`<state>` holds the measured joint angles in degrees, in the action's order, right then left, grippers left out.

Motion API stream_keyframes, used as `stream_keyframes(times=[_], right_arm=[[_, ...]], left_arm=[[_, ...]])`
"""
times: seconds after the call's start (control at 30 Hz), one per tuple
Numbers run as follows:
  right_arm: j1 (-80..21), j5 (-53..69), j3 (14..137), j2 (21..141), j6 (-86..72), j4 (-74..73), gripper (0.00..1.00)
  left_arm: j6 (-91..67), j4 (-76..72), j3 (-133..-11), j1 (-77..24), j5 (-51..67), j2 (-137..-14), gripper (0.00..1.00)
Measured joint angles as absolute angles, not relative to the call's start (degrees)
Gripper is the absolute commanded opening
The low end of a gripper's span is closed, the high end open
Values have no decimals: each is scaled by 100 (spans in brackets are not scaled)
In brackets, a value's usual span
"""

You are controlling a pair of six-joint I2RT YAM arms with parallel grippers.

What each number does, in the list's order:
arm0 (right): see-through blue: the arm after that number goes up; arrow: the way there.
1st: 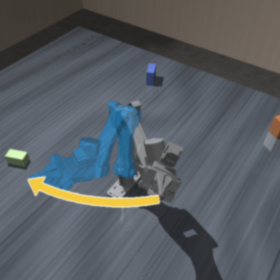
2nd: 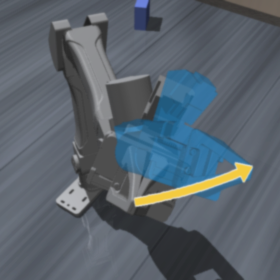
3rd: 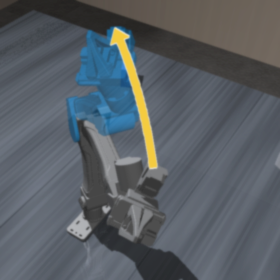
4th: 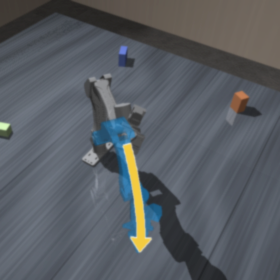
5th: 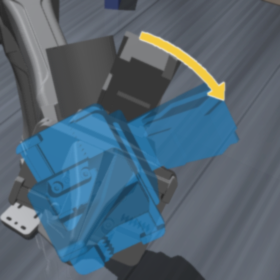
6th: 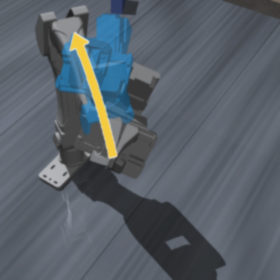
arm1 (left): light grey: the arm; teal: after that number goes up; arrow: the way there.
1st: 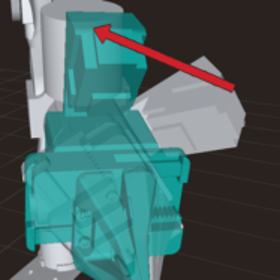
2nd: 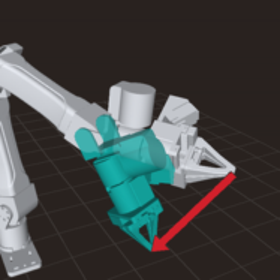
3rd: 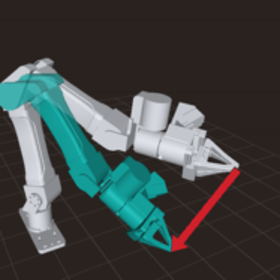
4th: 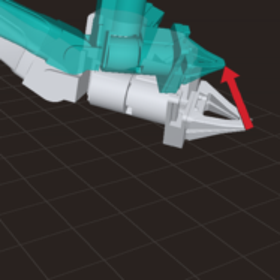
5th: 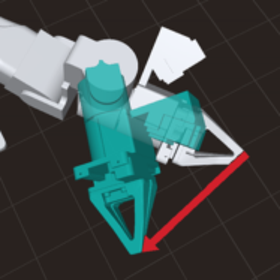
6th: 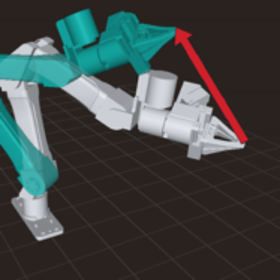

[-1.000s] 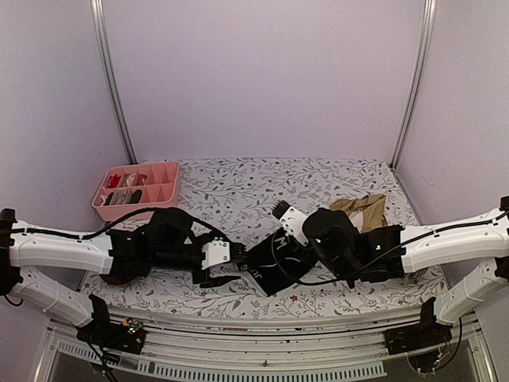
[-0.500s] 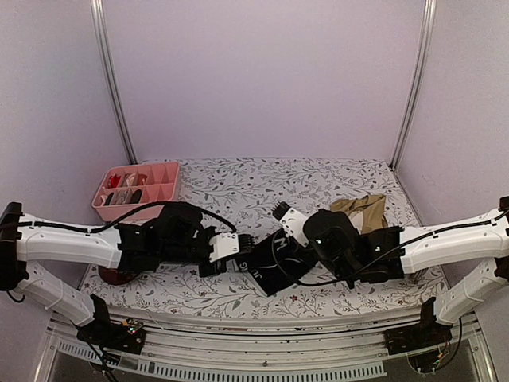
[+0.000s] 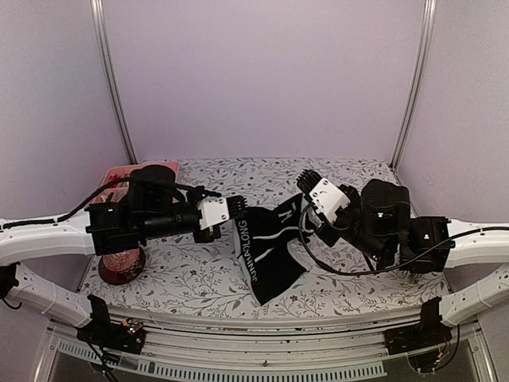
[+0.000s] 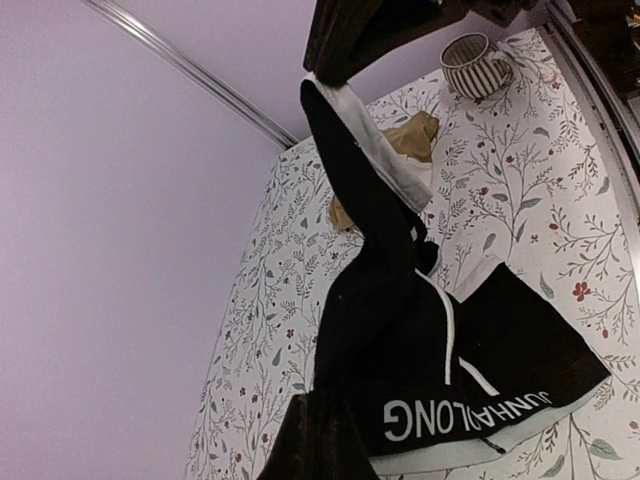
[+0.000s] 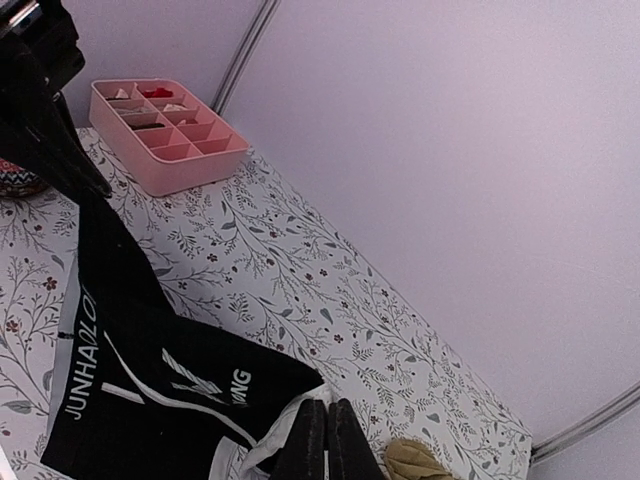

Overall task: Roll the underwear
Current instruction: Pick up the underwear from the center of the board, then flatten out the underwear at the center of the board.

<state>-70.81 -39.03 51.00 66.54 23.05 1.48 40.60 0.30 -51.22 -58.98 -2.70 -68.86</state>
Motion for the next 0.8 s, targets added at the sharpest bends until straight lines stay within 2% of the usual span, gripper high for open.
stream_keyframes(times=[0.17,0.37,0.57,0.8], right_arm=[[-7181,-3422,5100,6182,2506,126,2],[-7813,-3100,5124,5699,2672,30,2],[-8355,-3026,5411,5885,2692,-259,2],[-8451,-3242,5524,6147,2816,-134,2]], left_arm=[[4405,237,-5159,-5898,-242,-6466,0],[4746,666,-5159,-6097,-145,-5682,0],[4877,1170,-5065,-6611,-19,-4921,0],[4991,1310,-4493,-6781,-78,-4473,0]])
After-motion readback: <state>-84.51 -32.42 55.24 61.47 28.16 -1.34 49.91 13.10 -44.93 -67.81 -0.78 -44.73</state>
